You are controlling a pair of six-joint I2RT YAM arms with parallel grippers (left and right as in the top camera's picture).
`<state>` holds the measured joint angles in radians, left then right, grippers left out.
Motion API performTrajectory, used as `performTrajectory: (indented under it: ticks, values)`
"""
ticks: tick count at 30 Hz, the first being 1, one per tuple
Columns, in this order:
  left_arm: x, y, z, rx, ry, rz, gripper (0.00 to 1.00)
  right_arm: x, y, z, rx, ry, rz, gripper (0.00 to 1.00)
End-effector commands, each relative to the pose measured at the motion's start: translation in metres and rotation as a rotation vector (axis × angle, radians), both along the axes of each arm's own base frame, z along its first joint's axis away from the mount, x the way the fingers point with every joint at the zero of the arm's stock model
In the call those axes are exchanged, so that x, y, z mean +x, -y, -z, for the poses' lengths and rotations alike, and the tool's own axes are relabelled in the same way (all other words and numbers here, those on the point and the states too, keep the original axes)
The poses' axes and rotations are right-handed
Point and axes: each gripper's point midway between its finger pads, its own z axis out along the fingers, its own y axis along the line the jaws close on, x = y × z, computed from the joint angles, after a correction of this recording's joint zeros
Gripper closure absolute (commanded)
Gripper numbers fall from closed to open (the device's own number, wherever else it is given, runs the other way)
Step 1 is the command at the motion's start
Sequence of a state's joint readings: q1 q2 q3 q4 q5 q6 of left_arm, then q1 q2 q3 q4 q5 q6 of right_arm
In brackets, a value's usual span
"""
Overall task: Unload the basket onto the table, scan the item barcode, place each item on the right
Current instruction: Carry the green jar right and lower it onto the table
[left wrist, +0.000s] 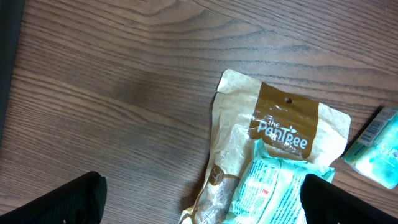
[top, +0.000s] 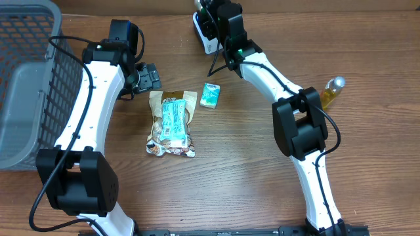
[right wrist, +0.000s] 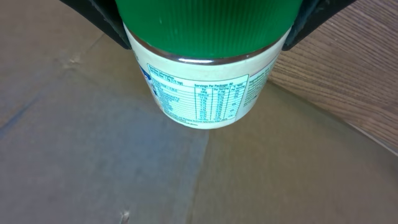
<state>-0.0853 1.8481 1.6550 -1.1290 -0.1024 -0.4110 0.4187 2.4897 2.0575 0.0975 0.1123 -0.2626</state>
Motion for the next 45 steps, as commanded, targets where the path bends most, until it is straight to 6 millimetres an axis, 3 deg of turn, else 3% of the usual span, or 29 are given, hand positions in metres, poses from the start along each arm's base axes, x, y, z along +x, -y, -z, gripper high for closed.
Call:
performTrajectory:
  ticks: [1, 9, 14, 18, 22, 25, 28, 35, 37, 45]
  values:
    - [0.004, 0.002, -0.01, 0.01, 0.031, 0.02, 0.01, 0.006, 0.004, 0.015, -0.003, -0.001, 0.017, 0.96]
    - [0.004, 0.002, -0.01, 0.01, 0.031, 0.02, 0.0, 0.009, 0.004, -0.009, 0.033, 0.062, 0.02, 0.96]
    - [0.004, 0.002, -0.01, 0.01, 0.031, 0.02, 0.01, 0.0, 0.008, -0.077, 0.165, 0.115, 0.039, 0.96]
    - [0.004, 0.002, -0.01, 0.01, 0.031, 0.02, 0.01, -0.02, 0.017, -0.13, 0.184, 0.098, 0.045, 0.96]
    - [0.004, 0.002, -0.01, 0.01, 0.031, 0.02, 0.0, -0.056, 0.033, -0.144, 0.116, -0.054, 0.057, 0.96]
    - [0.004, 0.002, -0.01, 0.01, 0.031, 0.02, 0.01, -0.095, 0.053, -0.133, 0.135, -0.263, 0.117, 0.96]
    - [0.004, 0.002, -0.01, 0.01, 0.031, 0.02, 0.0, -0.137, 0.081, -0.111, 0.167, -0.494, 0.229, 0.96]
    - [0.004, 0.002, -0.01, 0.01, 0.031, 0.02, 0.0, -0.242, 0.164, -0.034, 0.108, -1.048, 0.6, 0.96]
    - [0.004, 0.002, -0.01, 0.01, 0.031, 0.02, 0.01, -0.262, 0.18, -0.013, 0.079, -1.152, 0.671, 0.91]
    - [0.004, 0.002, -0.01, 0.01, 0.031, 0.02, 0.0, -0.29, 0.212, 0.055, 0.024, -1.301, 0.767, 0.88]
